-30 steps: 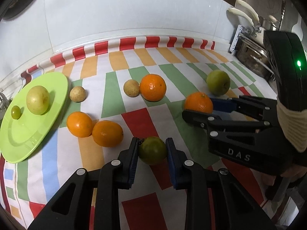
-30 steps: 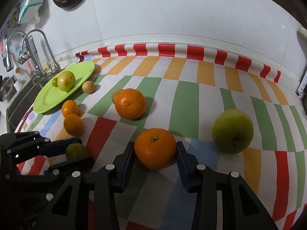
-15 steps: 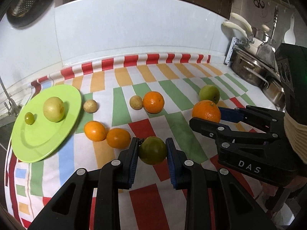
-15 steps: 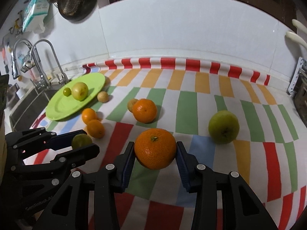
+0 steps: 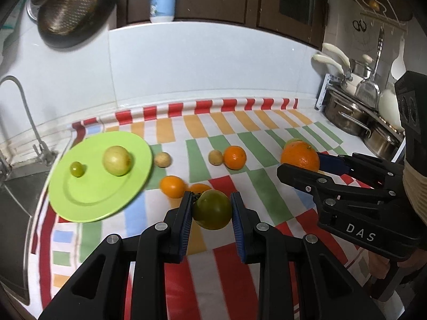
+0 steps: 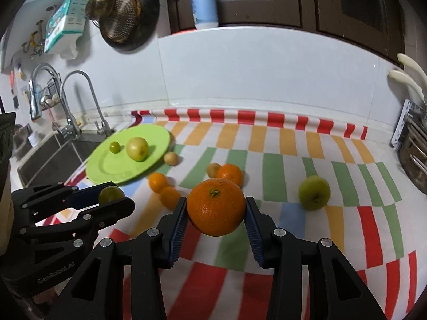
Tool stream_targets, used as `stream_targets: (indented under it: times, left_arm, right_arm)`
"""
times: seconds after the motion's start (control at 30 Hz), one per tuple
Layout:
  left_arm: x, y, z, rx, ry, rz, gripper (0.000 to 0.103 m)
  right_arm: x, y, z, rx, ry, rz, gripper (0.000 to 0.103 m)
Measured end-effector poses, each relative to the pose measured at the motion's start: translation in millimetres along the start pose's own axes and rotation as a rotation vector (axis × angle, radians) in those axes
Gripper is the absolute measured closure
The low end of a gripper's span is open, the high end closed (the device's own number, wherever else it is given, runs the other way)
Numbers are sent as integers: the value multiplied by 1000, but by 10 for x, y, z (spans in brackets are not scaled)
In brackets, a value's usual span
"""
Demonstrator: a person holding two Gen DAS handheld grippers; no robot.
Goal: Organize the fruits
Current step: 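Carry both tangerines onto the green plate and open both tools to release them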
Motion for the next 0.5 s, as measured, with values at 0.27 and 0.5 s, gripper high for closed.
stream_targets:
  times: [0.27,0.5]
  left_arm:
    - [357,-47,256,-40,-23,9,75]
    - [701,-121,459,-73,-45,2,75]
  right_arm:
    - [388,-157,86,-43,-14,9,60]
    - [746,-289,51,-65,-28,15,60]
Point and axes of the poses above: each gripper's, at about its wrist camera, not at the fingertips, and z roughly against the way its jaws point, x to its left, y to its underside, the point moved 1 cm from there along -z, roughly the way its jaws point, and after that the axes turned 6 degrees about z, right-handed, at the moved point
